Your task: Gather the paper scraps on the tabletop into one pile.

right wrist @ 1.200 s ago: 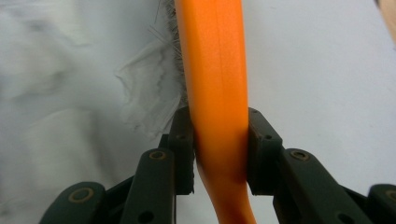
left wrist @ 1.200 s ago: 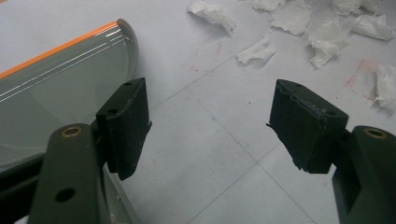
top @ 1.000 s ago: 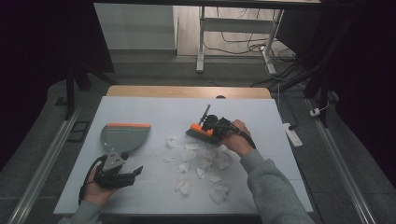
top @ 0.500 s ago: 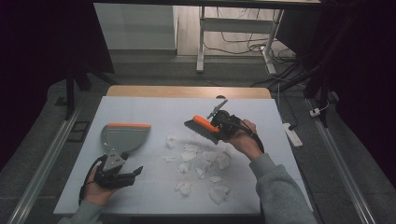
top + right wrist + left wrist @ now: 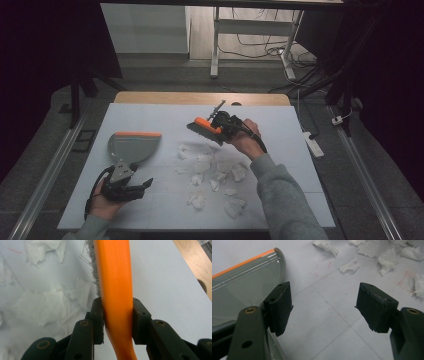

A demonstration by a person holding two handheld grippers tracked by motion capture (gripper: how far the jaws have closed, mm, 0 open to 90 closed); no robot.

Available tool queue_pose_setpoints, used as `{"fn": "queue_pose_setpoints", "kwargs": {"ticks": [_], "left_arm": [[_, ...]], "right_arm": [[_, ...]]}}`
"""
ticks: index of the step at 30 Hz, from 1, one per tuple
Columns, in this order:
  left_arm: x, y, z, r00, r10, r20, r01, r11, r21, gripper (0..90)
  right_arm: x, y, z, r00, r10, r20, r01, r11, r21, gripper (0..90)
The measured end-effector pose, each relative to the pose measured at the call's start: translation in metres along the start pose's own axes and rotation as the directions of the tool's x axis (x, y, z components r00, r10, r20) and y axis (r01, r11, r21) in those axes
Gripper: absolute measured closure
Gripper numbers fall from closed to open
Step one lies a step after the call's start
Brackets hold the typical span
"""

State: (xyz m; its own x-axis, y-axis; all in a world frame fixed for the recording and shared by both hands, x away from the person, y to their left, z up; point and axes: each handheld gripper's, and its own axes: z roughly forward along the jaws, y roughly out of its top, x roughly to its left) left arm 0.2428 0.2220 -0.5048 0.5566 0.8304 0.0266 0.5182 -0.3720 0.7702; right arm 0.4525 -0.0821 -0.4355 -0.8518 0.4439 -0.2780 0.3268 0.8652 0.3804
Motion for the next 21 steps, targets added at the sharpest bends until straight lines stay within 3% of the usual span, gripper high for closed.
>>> {"fn": "queue_pose_setpoints", "kwargs": {"ticks": [7,10,12,15,17,19,21], "left_arm": [[0.002,-0.001,-0.001,0.9999,-0.008,0.008,0.008,0.9999,-0.007,29.6],[0.003,-0.002,-0.001,0.9999,-0.01,0.009,0.01,0.9999,-0.011,29.6],[0.004,-0.002,-0.001,0.9999,-0.01,0.009,0.01,0.9999,-0.009,29.6],[0.003,-0.002,-0.001,0.9999,-0.008,0.007,0.008,0.9999,-0.007,29.6],[0.003,-0.001,-0.001,1.0,-0.007,0.005,0.007,0.9999,-0.008,29.6],[0.002,-0.001,-0.001,1.0,-0.004,0.006,0.004,1.0,-0.007,29.6],[0.002,-0.001,-0.001,1.0,-0.002,0.006,0.002,1.0,-0.005,29.6]], "right_arm": [[0.014,0.036,0.034,0.9959,-0.089,0.02,0.087,0.994,0.062,68.1],[0.02,0.043,0.045,0.9846,-0.171,0.036,0.166,0.981,0.102,68.1],[0.025,0.046,0.047,0.9834,-0.181,0.011,0.18,0.979,0.093,68.1],[0.036,0.047,0.046,0.973,-0.231,0.0,0.23,0.967,0.106,68.2],[0.041,0.044,0.044,0.9613,-0.276,0.003,0.273,0.955,0.119,68.8],[0.045,0.041,0.04,0.9502,-0.31,-0.03,0.311,0.941,0.135,70.3],[0.05,0.035,0.035,0.9431,-0.329,-0.048,0.332,0.937,0.111,70.3]]}}
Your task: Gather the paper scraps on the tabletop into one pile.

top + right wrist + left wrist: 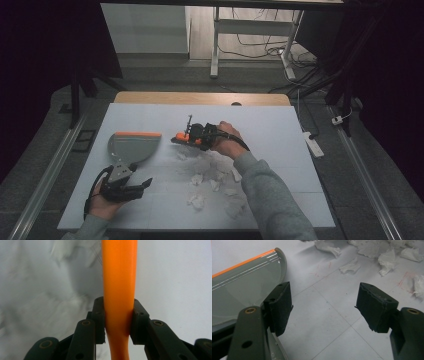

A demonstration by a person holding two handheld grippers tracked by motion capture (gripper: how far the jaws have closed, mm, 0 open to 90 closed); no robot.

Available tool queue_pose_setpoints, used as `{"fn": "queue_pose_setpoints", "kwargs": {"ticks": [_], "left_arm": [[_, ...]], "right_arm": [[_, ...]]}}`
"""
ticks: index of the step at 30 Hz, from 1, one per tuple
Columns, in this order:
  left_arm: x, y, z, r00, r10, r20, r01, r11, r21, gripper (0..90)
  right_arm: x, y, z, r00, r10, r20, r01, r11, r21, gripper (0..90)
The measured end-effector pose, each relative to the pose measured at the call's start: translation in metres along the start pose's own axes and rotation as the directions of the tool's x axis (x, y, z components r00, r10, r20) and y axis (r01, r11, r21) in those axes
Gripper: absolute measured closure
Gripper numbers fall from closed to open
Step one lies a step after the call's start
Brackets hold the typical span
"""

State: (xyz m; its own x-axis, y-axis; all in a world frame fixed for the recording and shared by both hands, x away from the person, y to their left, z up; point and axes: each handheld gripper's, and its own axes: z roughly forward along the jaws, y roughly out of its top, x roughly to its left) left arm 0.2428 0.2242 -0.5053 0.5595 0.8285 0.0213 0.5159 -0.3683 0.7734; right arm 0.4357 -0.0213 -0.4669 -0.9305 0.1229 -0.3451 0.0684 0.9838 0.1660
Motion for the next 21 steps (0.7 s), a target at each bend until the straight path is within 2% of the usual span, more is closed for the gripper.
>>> {"fn": "queue_pose_setpoints", "kwargs": {"ticks": [4,9,12,14,17,21], "left_arm": [[-0.001,0.0,0.0,1.0,-0.001,-0.002,0.001,1.0,0.002,29.6],[-0.002,0.0,0.001,1.0,0.003,-0.003,-0.003,1.0,0.005,29.6],[-0.001,0.0,0.001,1.0,0.001,-0.004,-0.001,1.0,0.005,29.6],[-0.001,0.0,0.0,1.0,0.0,-0.004,0.0,1.0,0.003,29.6],[-0.001,0.0,0.0,1.0,0.002,-0.007,-0.002,1.0,0.002,29.6],[0.0,0.0,-0.001,1.0,0.001,-0.008,-0.001,1.0,0.0,29.6]], "right_arm": [[0.011,-0.009,-0.008,0.9997,-0.02,-0.012,0.02,1.0,-0.007,70.4],[0.02,-0.019,-0.018,0.9936,-0.083,-0.076,0.083,0.997,-0.005,70.3],[0.024,-0.024,-0.024,0.9905,-0.093,-0.101,0.093,0.996,-0.013,70.2],[0.022,-0.027,-0.029,0.9941,-0.06,-0.09,0.056,0.998,-0.039,70.2],[0.011,-0.029,-0.034,0.9971,0.01,-0.075,-0.017,0.996,-0.087,70.2],[-0.004,-0.031,-0.033,0.9895,0.11,-0.093,-0.122,0.983,-0.134,70.2]]}}
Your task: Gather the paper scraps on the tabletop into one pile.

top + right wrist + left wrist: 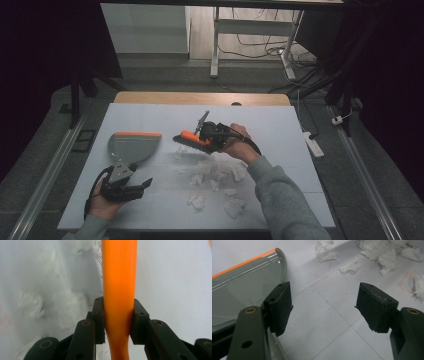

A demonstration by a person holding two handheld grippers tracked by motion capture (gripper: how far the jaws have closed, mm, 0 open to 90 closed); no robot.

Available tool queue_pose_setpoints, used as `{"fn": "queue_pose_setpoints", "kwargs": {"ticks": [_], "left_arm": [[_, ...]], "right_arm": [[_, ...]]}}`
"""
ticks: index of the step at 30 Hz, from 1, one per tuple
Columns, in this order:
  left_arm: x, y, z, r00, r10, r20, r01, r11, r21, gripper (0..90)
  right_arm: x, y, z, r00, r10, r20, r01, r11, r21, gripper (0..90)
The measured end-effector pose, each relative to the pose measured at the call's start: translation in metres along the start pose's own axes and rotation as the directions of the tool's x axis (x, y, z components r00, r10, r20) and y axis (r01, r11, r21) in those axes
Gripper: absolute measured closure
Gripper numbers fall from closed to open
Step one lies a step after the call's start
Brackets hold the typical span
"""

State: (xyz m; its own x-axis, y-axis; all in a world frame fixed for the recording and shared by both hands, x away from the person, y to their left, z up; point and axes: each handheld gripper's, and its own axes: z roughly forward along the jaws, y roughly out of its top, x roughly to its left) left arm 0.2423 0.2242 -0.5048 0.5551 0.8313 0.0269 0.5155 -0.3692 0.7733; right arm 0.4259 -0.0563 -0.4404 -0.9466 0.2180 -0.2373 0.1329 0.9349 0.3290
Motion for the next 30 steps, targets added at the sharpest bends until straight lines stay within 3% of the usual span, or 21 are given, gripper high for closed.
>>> {"fn": "queue_pose_setpoints", "kwargs": {"ticks": [2,4,6,9,12,14,16,17,18,21,22,23,26,28,30], "left_arm": [[0.001,0.0,0.0,1.0,-0.003,0.0,0.003,1.0,0.0,29.6],[0.001,0.0,0.001,1.0,-0.002,0.0,0.002,1.0,0.002,29.6],[0.001,0.0,0.001,1.0,-0.003,-0.001,0.003,1.0,0.003,29.6],[0.0,0.0,0.001,1.0,-0.001,-0.002,0.001,1.0,0.001,29.6],[0.001,0.0,0.0,1.0,-0.002,-0.004,0.002,1.0,-0.001,29.6],[0.002,-0.001,-0.001,1.0,-0.005,-0.004,0.005,1.0,-0.005,29.6],[0.003,-0.001,-0.001,1.0,-0.007,-0.005,0.007,1.0,-0.003,29.7],[0.004,-0.002,-0.001,0.9999,-0.01,-0.004,0.01,0.9999,-0.003,29.7],[0.004,-0.002,-0.001,0.9999,-0.011,-0.005,0.011,0.9999,-0.002,29.7],[0.003,-0.002,-0.001,1.0,-0.007,-0.006,0.007,1.0,-0.001,29.7],[0.003,-0.001,-0.001,1.0,-0.005,-0.006,0.005,1.0,-0.001,29.7],[0.002,-0.001,-0.001,1.0,-0.005,-0.006,0.005,1.0,-0.001,29.7],[0.001,-0.001,-0.001,1.0,-0.001,-0.006,0.001,1.0,0.002,29.7],[0.001,-0.001,0.0,1.0,-0.001,-0.007,0.001,1.0,0.003,29.7],[0.001,-0.001,0.0,1.0,-0.001,-0.007,0.001,1.0,0.004,29.7]], "right_arm": [[-0.004,0.0,0.001,0.9992,0.041,0.002,-0.04,0.999,-0.026,70.1],[-0.006,0.002,0.004,0.9989,0.038,0.027,-0.037,0.999,-0.033,70.2],[-0.007,0.006,0.008,0.9982,0.031,0.051,-0.031,1.0,-0.006,70.2],[-0.008,0.016,0.019,0.9956,-0.021,0.092,0.017,0.999,0.04,70.2],[-0.006,0.029,0.032,0.9898,-0.098,0.103,0.088,0.992,0.094,70.2],[-0.001,0.036,0.038,0.9888,-0.128,0.078,0.117,0.985,0.131,70.2],[0.005,0.04,0.042,0.9854,-0.16,0.058,0.152,0.981,0.121,70.2],[0.009,0.041,0.044,0.9826,-0.177,0.057,0.17,0.979,0.117,70.3],[0.011,0.043,0.042,0.9775,-0.207,0.04,0.2,0.969,0.146,70.3],[0.02,0.04,0.043,0.9681,-0.247,0.041,0.239,0.961,0.141,70.4],[0.021,0.04,0.039,0.9619,-0.271,0.034,0.262,0.95,0.172,70.5],[0.024,0.038,0.038,0.9624,-0.271,0.021,0.264,0.952,0.156,70.4],[0.032,0.033,0.031,0.9527,-0.304,-0.002,0.3,0.938,0.173,70.4],[0.036,0.028,0.027,0.9495,-0.313,-0.017,0.312,0.936,0.164,70.4],[0.037,0.023,0.022,0.9523,-0.304,-0.026,0.304,0.941,0.147,70.3]]}}
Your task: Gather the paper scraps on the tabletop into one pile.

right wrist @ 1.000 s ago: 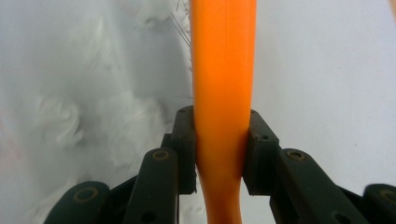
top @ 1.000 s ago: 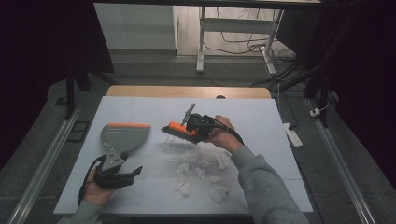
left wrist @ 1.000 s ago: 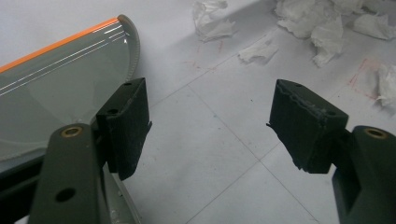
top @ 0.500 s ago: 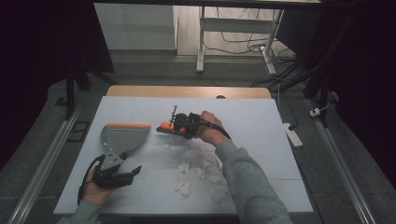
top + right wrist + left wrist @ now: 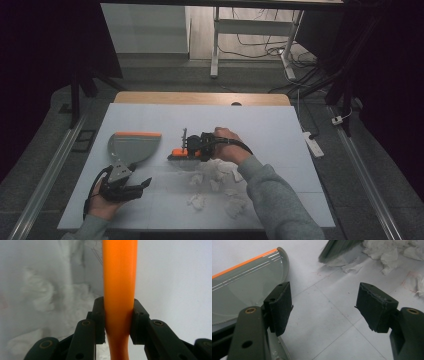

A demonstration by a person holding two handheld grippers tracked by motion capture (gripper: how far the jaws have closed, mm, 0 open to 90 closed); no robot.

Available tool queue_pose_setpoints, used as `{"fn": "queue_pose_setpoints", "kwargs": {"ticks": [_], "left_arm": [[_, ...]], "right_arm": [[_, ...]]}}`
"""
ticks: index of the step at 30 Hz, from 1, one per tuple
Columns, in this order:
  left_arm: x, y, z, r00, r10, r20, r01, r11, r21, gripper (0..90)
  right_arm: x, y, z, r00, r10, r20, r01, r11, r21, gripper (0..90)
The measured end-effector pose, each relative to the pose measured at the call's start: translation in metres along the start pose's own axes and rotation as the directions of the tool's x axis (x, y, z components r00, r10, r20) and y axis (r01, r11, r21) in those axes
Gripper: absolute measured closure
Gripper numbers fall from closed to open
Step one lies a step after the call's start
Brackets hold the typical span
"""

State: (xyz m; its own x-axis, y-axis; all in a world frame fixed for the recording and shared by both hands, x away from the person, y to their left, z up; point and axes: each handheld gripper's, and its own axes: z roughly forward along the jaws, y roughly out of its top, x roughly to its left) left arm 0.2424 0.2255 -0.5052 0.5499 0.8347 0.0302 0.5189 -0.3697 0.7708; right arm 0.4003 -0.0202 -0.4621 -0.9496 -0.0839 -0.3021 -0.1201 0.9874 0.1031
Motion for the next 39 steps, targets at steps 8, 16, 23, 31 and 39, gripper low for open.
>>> {"fn": "queue_pose_setpoints", "kwargs": {"ticks": [8,16,23,31,39], "left_arm": [[0.0,0.0,0.001,1.0,-0.001,-0.003,0.001,1.0,-0.001,29.7],[0.001,0.0,0.0,1.0,-0.008,-0.005,0.008,1.0,-0.001,29.7],[0.001,0.0,-0.001,0.9999,-0.008,-0.011,0.008,1.0,-0.002,29.7],[0.002,-0.001,0.0,0.9999,-0.006,-0.009,0.006,1.0,0.002,29.7],[0.003,-0.002,-0.001,0.9999,-0.006,-0.009,0.006,1.0,0.001,29.8]], "right_arm": [[-0.017,-0.026,-0.023,0.9799,0.199,0.004,-0.196,0.969,-0.151,70.2],[-0.027,-0.041,-0.049,0.8784,0.462,-0.122,-0.476,0.822,-0.312,70.2],[-0.011,-0.02,-0.041,0.7888,0.54,-0.293,-0.611,0.742,-0.276,70.2],[-0.006,0.02,-0.002,0.6837,0.579,-0.444,-0.713,0.661,-0.235,70.2],[-0.023,0.003,0.032,0.5732,0.7,-0.426,-0.805,0.579,-0.131,70.3]]}}
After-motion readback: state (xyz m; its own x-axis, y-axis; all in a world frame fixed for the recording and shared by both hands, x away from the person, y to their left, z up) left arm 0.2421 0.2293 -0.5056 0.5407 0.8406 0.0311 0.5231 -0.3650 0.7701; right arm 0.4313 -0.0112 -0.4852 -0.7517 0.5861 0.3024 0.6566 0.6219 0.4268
